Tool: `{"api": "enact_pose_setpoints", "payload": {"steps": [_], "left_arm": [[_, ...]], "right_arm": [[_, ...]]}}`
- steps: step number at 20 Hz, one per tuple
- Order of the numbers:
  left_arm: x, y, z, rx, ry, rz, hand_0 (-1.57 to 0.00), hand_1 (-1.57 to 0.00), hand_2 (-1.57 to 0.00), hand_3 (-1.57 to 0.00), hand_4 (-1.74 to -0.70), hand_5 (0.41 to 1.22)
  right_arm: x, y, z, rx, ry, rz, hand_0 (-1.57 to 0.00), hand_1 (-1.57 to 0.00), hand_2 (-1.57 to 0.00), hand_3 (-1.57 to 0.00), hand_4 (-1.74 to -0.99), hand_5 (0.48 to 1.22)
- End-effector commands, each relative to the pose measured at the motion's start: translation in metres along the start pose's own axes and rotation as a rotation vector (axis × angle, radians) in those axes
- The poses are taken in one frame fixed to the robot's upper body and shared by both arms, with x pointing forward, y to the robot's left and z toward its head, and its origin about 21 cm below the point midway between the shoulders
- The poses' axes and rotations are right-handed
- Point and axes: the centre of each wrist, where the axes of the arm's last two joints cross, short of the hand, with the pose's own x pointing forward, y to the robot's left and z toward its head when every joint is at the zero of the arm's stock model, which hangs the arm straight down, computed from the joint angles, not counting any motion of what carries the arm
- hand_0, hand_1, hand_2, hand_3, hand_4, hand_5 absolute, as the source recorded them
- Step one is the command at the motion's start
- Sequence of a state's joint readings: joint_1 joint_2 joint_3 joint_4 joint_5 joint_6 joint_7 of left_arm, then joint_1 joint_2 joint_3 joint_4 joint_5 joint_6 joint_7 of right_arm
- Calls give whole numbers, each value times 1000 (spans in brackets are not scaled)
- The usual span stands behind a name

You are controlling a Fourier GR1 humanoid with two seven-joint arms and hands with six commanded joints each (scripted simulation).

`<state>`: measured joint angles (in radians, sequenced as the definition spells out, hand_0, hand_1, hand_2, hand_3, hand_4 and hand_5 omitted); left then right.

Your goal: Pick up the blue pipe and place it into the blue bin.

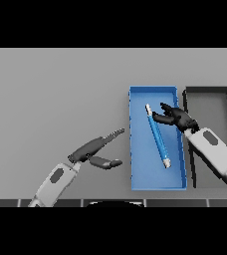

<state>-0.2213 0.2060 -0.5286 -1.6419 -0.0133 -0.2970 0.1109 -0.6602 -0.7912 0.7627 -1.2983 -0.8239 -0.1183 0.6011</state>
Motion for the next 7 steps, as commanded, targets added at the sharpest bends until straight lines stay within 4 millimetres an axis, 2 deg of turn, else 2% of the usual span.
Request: {"api": "enact_pose_setpoints", "payload": {"steps": [1,7], "left_arm": [[-2,-3,1,0,5,-2,1,1,1,1,-828,471],[2,-3,0,3,5,-8,1,1,1,1,-826,474]], "right_arm": [[0,0,-1,-5,-12,0,-32,-24,-23,-14,-1182,789],[5,2,1,15,-21,14,-20,-15,-14,-8,-1186,769]]}}
